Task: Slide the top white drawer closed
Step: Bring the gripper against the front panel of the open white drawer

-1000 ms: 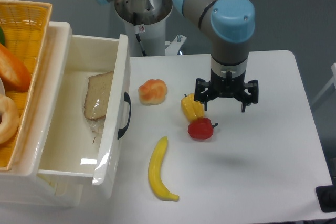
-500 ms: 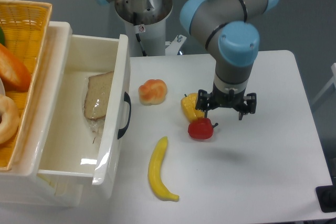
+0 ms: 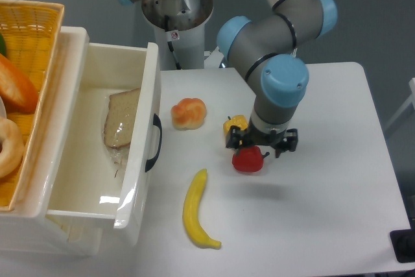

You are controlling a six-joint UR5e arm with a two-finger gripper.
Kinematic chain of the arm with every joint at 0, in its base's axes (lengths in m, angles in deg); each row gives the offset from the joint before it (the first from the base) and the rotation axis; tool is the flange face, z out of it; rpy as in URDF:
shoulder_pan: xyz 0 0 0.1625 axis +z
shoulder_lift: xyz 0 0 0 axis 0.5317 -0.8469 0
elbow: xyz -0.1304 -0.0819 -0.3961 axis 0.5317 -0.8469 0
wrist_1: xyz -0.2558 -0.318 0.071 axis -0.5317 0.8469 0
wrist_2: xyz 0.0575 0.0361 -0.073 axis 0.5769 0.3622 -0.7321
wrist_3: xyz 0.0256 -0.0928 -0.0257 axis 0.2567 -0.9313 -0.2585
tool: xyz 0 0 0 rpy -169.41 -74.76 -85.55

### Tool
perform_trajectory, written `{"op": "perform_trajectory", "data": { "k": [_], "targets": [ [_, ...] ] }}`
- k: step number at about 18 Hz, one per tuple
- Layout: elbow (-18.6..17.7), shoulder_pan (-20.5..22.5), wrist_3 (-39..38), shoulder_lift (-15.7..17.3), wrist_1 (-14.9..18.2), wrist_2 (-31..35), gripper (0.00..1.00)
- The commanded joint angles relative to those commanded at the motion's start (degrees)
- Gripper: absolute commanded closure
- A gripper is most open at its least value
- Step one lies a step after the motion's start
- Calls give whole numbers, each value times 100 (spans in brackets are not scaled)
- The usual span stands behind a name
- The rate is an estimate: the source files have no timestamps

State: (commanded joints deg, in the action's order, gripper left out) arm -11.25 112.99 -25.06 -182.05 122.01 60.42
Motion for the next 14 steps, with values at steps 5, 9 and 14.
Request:
{"op": "perform_trajectory", "data": {
  "k": [5, 9, 14],
  "targets": [
    [-185, -360, -160, -44, 26, -116, 0],
    [-193, -457, -221, -35, 132, -449, 0],
    [-185, -607, -256, 88, 263, -651, 0]
  ]
}}
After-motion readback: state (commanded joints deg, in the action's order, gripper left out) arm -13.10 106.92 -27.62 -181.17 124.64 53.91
